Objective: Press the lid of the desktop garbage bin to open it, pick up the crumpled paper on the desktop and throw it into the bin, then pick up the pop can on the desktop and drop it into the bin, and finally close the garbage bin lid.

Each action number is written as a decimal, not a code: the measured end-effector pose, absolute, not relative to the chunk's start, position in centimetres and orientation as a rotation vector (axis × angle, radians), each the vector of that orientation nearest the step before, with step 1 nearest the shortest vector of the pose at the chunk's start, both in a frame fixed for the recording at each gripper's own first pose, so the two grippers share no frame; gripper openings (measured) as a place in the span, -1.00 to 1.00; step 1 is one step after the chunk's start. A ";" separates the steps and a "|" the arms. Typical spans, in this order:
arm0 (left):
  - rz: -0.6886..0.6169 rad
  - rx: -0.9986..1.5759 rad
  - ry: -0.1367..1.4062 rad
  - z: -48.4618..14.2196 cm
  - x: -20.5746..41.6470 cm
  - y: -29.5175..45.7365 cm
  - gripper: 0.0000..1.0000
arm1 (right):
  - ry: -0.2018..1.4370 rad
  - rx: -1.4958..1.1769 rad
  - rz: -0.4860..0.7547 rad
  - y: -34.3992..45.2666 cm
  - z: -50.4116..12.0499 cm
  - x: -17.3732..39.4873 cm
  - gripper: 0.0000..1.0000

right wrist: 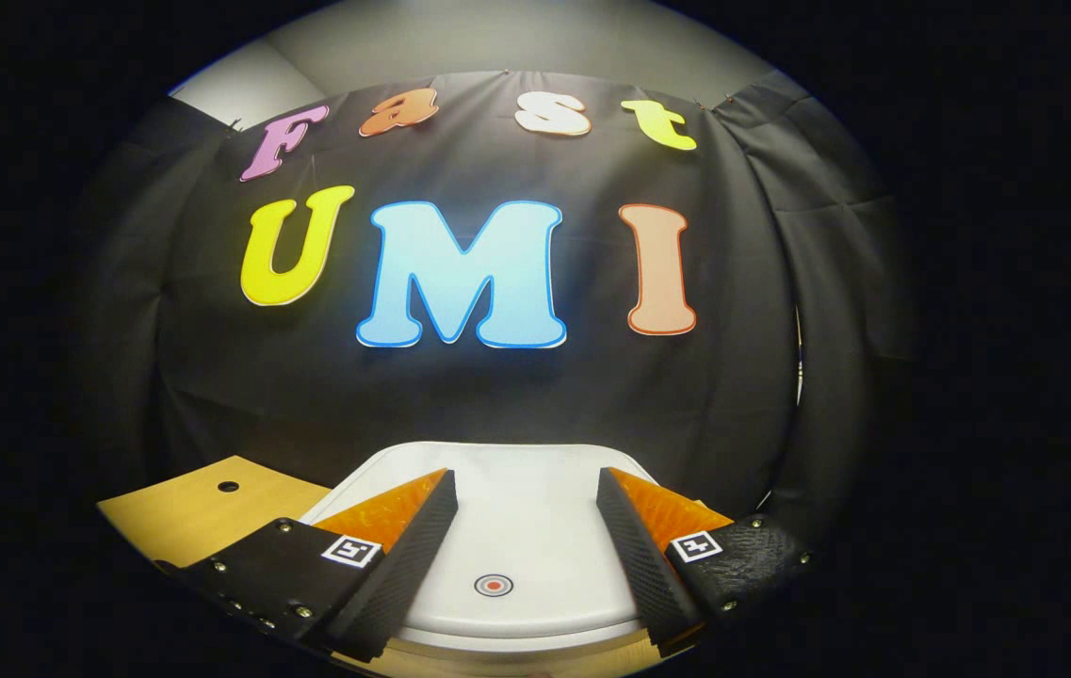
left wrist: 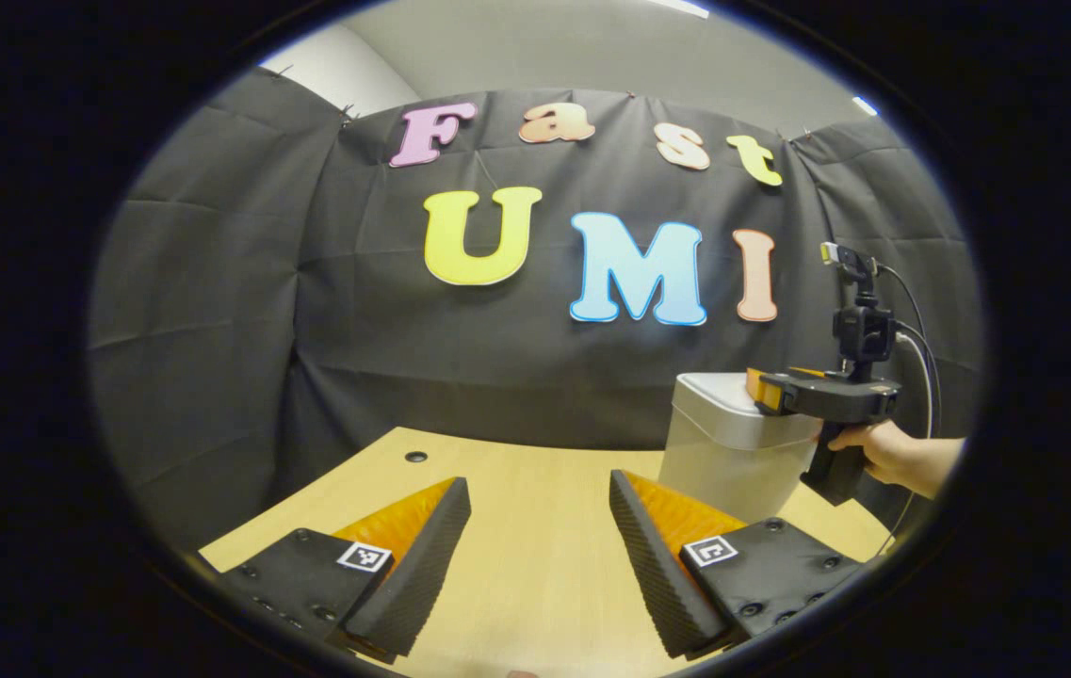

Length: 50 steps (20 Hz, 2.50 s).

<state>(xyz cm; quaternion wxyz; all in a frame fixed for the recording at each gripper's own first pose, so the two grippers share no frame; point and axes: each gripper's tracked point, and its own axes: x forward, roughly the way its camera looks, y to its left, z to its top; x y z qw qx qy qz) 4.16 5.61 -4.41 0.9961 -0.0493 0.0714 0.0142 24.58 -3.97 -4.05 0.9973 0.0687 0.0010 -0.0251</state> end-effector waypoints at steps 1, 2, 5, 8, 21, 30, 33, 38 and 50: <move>0.027 -0.100 0.142 -4.5 4.3 5.5 0.94 | 0.009 0.149 -0.044 -4.1 -4.2 24.6 0.92; 0.027 -0.100 0.143 -4.5 4.5 5.4 0.94 | 0.013 0.156 -0.041 -4.1 -4.2 24.7 0.96; 0.030 -0.094 0.143 -4.5 4.8 5.3 0.97 | 0.018 0.153 -0.037 -4.0 -4.5 24.7 0.97; 0.034 -0.091 0.147 -4.5 5.2 5.2 0.97 | -0.010 0.187 -0.034 -4.5 -4.6 24.8 0.99; 0.035 -0.070 0.115 -3.0 3.8 2.9 0.90 | -0.048 0.202 -0.027 -4.5 -4.3 24.5 0.99; 0.071 -0.063 0.105 -2.5 1.9 0.7 0.94 | 0.022 0.177 -0.012 -4.4 -4.5 20.5 0.99; 0.079 -0.059 0.098 -2.5 1.2 -0.2 0.97 | 0.030 0.175 0.014 -4.3 -4.7 18.4 0.99; 0.065 -0.048 0.090 -2.4 0.9 -1.7 0.97 | 0.014 0.130 0.060 -3.4 -4.5 13.8 0.99; -0.023 -0.021 0.033 -0.6 3.5 -1.9 0.97 | -0.077 0.053 0.064 0.5 -1.6 4.7 0.99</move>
